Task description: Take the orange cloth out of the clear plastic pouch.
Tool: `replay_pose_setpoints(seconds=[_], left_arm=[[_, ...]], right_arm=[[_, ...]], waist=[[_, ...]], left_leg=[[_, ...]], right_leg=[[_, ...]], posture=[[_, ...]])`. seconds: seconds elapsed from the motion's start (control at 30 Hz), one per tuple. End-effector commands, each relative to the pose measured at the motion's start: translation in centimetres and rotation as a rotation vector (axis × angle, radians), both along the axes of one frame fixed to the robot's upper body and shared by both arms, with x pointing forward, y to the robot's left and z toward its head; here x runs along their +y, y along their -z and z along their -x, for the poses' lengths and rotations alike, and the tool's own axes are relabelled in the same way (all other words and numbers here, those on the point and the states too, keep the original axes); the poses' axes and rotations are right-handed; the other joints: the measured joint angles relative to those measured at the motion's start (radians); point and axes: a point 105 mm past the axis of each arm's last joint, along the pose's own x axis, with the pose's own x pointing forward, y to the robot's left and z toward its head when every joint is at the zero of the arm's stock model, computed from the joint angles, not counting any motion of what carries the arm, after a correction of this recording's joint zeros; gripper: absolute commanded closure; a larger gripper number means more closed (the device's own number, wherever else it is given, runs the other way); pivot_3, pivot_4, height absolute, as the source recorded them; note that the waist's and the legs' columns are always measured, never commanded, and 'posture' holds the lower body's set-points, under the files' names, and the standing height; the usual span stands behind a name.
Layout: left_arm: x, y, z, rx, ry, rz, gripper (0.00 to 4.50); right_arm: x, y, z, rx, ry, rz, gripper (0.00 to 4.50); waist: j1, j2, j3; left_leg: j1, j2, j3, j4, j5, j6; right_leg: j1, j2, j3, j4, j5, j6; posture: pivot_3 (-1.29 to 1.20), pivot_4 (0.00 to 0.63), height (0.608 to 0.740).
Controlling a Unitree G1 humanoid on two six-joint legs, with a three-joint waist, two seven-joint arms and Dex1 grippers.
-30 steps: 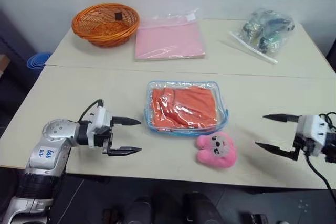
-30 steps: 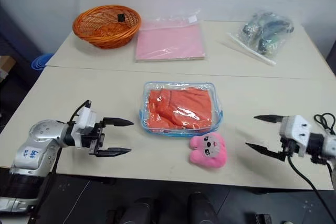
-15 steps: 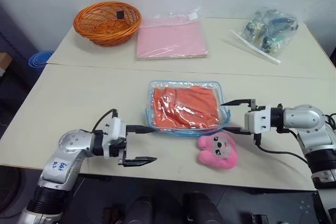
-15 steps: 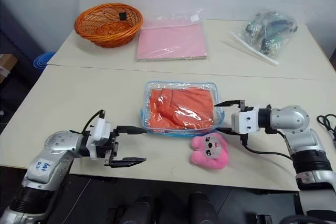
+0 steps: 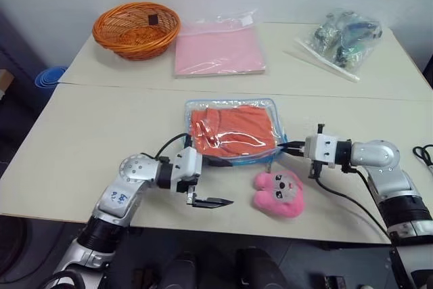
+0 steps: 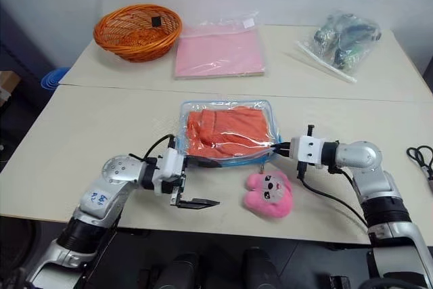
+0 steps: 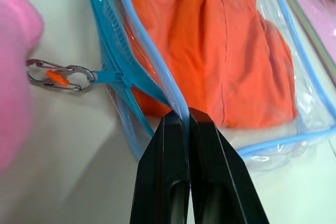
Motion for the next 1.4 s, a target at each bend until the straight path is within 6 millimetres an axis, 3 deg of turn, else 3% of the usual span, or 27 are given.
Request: replay_pose_setpoints(seconds=[0.03,0.33,0.73,0.93,1.2,1.27,1.4], left_arm=[[-1.7,-0.3,0.0,-0.025,0.057,0.011,0.00],[-5.1,1.0,0.7,-0.010,0.148,-0.009,0.00],[-11.3,4.4,-0.4,-0.032,0.070,-0.090,0.00],[-11.3,4.1,-1.2,-0.040,0.007,-0.077,1.82],[-8.0,3.6,-1.3,-0.006,-0.009,-0.066,4.14],[-6.9,2.9,-1.4,-0.003,-0.018,-0.039,4.43],[-3.3,1.2,-1.3,-0.008,-0.022,0.033,4.45]], right_arm=[[0.0,-0.8,-0.6,-0.038,0.073,-0.030,4.48],[0.2,-0.1,-0.3,0.010,0.146,-0.027,4.48],[0.1,0.9,1.5,0.076,0.153,-0.014,4.48],[-0.1,1.0,1.9,0.083,0.159,-0.018,4.50],[-1.8,1.7,2.5,0.096,0.201,-0.005,4.50],[-2.2,1.8,2.7,0.098,0.211,-0.003,4.50],[-3.4,1.9,2.8,0.092,0.239,0.002,4.50]], waist=[[0.001,0.000,0.000],[0.001,0.000,0.000],[0.007,0.000,0.000],[0.013,0.000,0.000],[0.024,0.000,0.000],[0.024,0.000,0.000],[0.024,0.000,0.000]], left_leg=[[0.000,0.000,0.000,0.000,0.000,0.000],[0.000,0.000,0.000,0.001,0.000,0.000],[0.000,-0.001,0.000,0.002,0.000,0.000],[0.000,-0.001,0.000,0.002,0.000,0.000],[0.000,-0.001,0.000,0.002,0.000,0.000],[0.000,-0.001,0.000,0.002,0.000,0.000],[0.000,-0.001,-0.001,0.002,0.000,0.000]], right_leg=[[0.000,0.000,0.000,0.000,0.000,0.000],[0.000,0.000,0.000,0.001,0.000,0.000],[0.000,0.000,0.000,0.002,0.000,0.000],[0.000,0.000,0.000,0.002,0.000,0.000],[0.000,0.000,0.000,0.002,0.000,0.000],[0.000,0.000,0.000,0.002,0.000,0.000],[0.000,0.000,0.000,0.002,0.000,0.000]], posture=[[0.00,0.150,0.740],[0.00,0.150,0.740],[0.00,0.150,0.740],[0.00,0.150,0.740],[0.00,0.150,0.740],[0.00,0.150,0.740],[0.00,0.150,0.740]])
